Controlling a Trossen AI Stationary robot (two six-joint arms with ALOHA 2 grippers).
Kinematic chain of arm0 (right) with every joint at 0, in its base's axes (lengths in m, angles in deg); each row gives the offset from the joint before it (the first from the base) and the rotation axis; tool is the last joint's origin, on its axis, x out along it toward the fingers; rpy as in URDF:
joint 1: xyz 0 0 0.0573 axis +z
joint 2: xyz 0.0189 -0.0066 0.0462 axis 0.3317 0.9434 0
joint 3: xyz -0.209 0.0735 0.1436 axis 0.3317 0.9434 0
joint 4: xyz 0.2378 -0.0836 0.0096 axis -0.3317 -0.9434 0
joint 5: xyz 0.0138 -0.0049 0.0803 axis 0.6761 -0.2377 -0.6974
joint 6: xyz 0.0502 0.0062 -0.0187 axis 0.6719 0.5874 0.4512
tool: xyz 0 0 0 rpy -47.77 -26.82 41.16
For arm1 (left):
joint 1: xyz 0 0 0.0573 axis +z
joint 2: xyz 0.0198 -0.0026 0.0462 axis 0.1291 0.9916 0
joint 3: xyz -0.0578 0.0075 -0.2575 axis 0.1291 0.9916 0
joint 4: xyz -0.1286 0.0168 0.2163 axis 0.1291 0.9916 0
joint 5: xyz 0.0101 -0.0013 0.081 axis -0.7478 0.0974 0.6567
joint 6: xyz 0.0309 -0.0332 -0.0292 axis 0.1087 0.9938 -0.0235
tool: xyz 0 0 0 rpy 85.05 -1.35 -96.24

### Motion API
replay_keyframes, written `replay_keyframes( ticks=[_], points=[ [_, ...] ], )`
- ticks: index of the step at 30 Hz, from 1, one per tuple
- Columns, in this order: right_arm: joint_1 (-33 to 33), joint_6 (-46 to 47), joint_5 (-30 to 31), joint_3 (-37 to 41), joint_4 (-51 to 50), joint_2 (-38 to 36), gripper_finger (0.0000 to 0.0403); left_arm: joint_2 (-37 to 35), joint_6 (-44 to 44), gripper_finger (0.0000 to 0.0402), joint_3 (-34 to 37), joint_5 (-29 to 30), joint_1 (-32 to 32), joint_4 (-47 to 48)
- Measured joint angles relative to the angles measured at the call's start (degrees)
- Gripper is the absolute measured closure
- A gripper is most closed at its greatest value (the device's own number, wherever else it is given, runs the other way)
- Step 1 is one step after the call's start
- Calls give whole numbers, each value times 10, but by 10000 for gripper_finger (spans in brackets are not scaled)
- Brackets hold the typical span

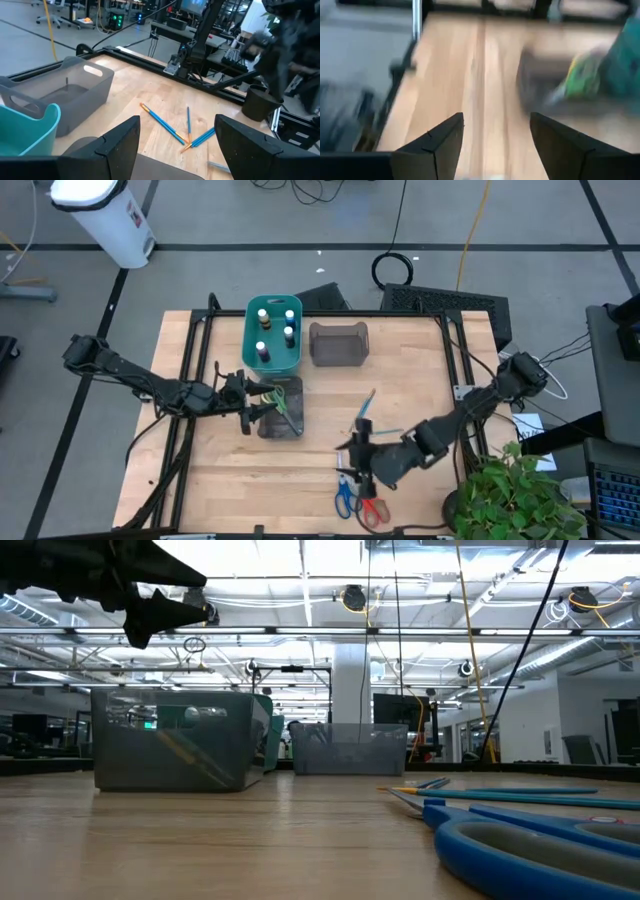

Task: Pick & Place Paint Supplies
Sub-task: Put the red scissors into the bottom black bin

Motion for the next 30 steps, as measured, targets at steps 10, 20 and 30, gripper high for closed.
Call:
replay_keyframes(
  ticks=[10,20,30],
  points=[
    [73,68,-122,122,83,0,191,0,4,137,0,11,0,0],
    [74,30,-193,311,337,0,194,0,5,137,0,45,0,9],
    [41,-31,-241,314,392,66,336,0,7,137,0,47,0,8]
  ],
)
